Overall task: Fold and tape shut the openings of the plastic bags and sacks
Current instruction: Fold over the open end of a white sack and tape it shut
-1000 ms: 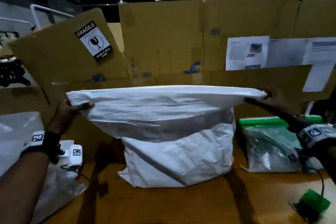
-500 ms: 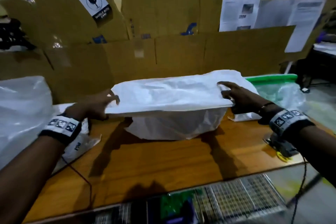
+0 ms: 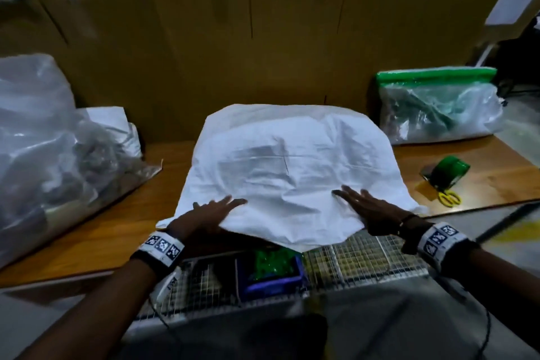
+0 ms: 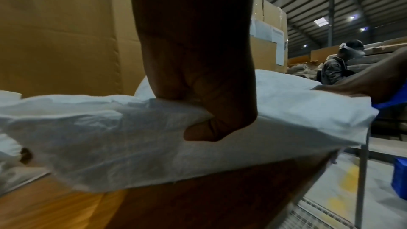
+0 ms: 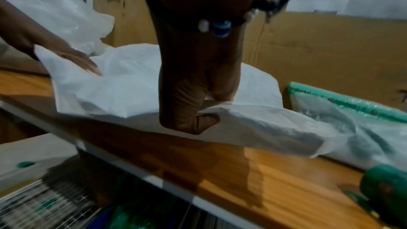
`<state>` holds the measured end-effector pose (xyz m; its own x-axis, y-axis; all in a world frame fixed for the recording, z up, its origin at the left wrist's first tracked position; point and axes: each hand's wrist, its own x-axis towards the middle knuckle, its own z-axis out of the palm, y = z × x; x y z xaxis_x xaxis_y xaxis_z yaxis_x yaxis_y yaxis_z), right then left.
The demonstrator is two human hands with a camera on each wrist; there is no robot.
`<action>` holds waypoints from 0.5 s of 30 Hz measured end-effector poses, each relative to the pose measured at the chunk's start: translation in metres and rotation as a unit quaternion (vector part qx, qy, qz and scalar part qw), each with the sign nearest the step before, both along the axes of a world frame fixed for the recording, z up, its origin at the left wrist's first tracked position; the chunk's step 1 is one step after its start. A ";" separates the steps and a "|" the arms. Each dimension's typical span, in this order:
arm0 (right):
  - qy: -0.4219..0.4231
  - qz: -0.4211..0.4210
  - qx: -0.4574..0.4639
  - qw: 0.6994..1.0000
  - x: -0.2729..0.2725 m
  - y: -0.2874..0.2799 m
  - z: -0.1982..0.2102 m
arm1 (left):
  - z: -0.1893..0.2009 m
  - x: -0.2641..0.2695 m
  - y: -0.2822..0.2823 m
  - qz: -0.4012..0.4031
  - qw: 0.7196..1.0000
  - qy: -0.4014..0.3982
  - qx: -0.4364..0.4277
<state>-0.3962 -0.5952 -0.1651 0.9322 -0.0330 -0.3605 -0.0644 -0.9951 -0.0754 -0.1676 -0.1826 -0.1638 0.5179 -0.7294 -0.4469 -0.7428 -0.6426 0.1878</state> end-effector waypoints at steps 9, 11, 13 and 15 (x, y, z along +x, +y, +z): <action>0.051 -0.012 0.100 0.994 0.086 -0.034 -0.064 | -0.047 0.033 -0.097 0.058 0.995 -0.064 0.042; 0.056 -0.026 0.089 0.994 0.114 -0.063 -0.081 | -0.049 0.052 -0.110 0.097 0.992 -0.053 0.064; 0.077 -0.065 0.070 0.992 0.134 -0.080 -0.077 | -0.048 0.076 -0.117 0.140 0.986 -0.041 0.075; 0.087 -0.115 0.051 0.988 0.147 -0.091 -0.062 | -0.045 0.099 -0.120 0.167 0.983 -0.040 0.068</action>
<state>-0.2489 -0.6866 -0.2272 0.8276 -0.1930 -0.5271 -0.3096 -0.9402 -0.1418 -0.0688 -0.3030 -0.2092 0.7560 -0.4480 -0.4773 -0.4943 -0.8687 0.0323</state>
